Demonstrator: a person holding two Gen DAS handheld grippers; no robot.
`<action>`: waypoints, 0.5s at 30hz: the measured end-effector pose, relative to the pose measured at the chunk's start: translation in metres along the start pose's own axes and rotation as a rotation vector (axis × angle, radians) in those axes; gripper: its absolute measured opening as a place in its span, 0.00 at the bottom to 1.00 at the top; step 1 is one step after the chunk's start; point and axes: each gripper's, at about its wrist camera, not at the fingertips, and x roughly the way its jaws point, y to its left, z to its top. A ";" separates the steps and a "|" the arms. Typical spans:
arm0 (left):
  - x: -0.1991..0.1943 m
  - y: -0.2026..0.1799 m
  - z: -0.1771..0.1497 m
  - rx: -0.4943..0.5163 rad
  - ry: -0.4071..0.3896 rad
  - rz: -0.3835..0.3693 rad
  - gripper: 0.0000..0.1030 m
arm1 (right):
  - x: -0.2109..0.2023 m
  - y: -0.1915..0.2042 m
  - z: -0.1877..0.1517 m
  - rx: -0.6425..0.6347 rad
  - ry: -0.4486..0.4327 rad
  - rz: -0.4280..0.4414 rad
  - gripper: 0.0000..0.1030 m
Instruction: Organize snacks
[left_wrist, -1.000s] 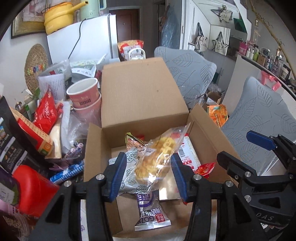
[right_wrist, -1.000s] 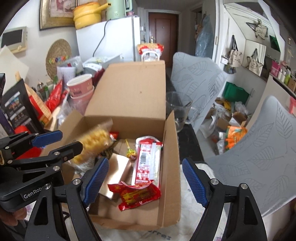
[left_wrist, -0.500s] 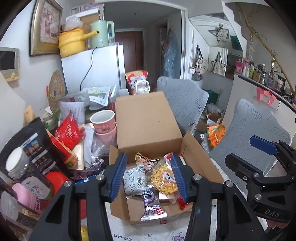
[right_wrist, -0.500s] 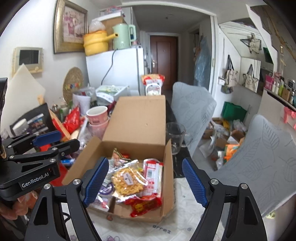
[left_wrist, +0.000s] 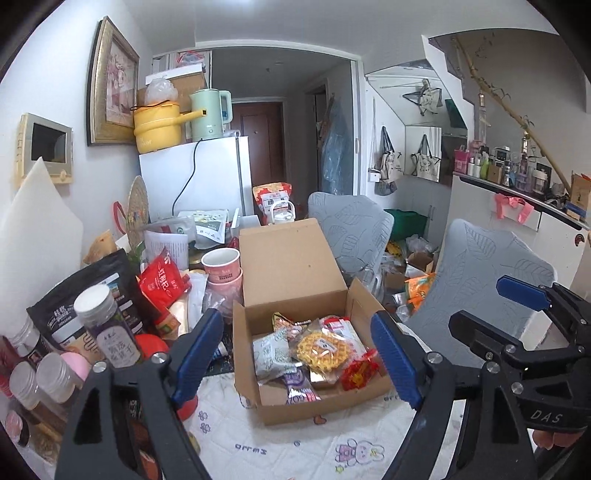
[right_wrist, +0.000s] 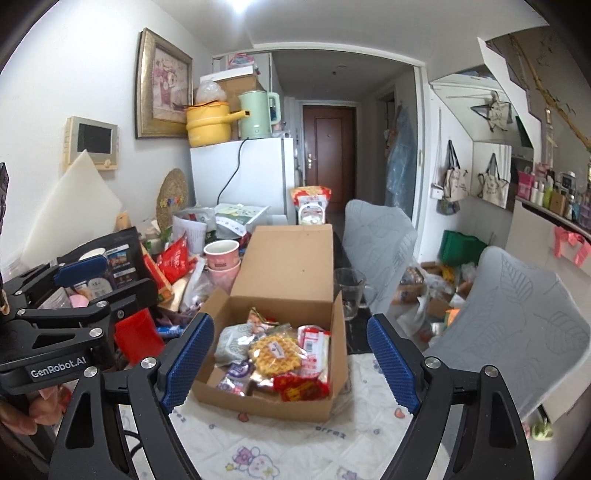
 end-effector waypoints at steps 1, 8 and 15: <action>-0.004 0.000 -0.004 0.001 0.003 0.000 0.80 | -0.004 0.002 -0.002 -0.001 0.000 0.003 0.86; -0.027 -0.005 -0.034 0.004 0.029 -0.015 0.83 | -0.029 0.019 -0.029 -0.020 0.007 -0.008 0.89; -0.035 -0.007 -0.059 -0.003 0.065 -0.031 0.84 | -0.038 0.020 -0.056 0.000 0.048 -0.038 0.89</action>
